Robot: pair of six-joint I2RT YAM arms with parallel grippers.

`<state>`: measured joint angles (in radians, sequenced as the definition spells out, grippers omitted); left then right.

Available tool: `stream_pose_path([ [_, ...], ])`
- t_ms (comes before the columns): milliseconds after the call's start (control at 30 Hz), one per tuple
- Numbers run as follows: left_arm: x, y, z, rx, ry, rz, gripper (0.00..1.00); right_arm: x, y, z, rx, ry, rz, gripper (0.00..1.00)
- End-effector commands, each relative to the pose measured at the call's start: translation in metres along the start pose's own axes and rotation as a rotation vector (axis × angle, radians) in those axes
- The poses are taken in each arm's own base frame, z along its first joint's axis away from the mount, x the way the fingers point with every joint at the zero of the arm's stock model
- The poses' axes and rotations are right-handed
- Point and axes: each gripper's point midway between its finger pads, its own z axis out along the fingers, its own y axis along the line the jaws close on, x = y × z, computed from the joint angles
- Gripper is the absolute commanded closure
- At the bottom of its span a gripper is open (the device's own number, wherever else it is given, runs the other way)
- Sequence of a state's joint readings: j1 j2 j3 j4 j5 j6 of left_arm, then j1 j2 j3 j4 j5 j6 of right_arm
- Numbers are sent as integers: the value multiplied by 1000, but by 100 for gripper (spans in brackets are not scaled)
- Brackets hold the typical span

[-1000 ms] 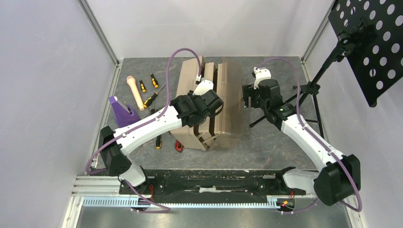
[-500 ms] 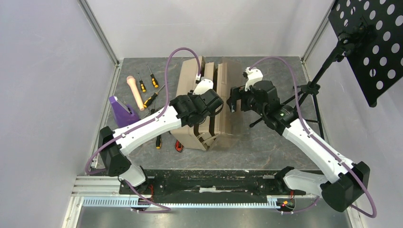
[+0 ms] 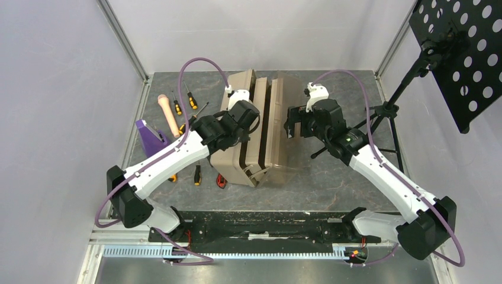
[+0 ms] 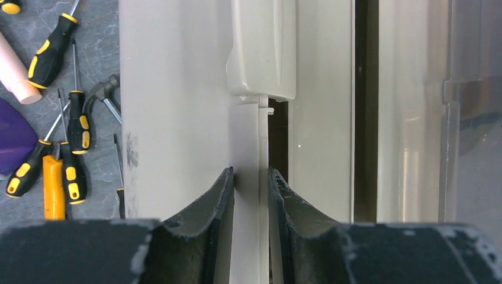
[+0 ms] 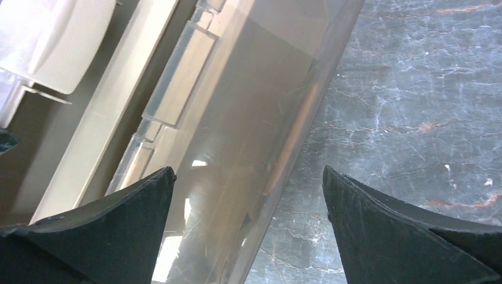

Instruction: Pack the tool kit

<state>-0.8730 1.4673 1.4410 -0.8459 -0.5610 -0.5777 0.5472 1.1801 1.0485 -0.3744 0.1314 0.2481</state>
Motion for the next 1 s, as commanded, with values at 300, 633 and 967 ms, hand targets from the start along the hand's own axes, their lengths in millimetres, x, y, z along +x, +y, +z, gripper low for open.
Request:
stream_pose_path([
  [300, -8, 6, 1, 0, 4, -39, 56, -33, 57, 5, 35, 19, -144, 2],
  [633, -33, 60, -23, 87, -59, -218, 27, -21, 50, 10, 218, 109, -307, 8],
  [967, 3, 66, 7, 151, 3, -349, 27, -21, 28, 1, 335, 173, -390, 29],
])
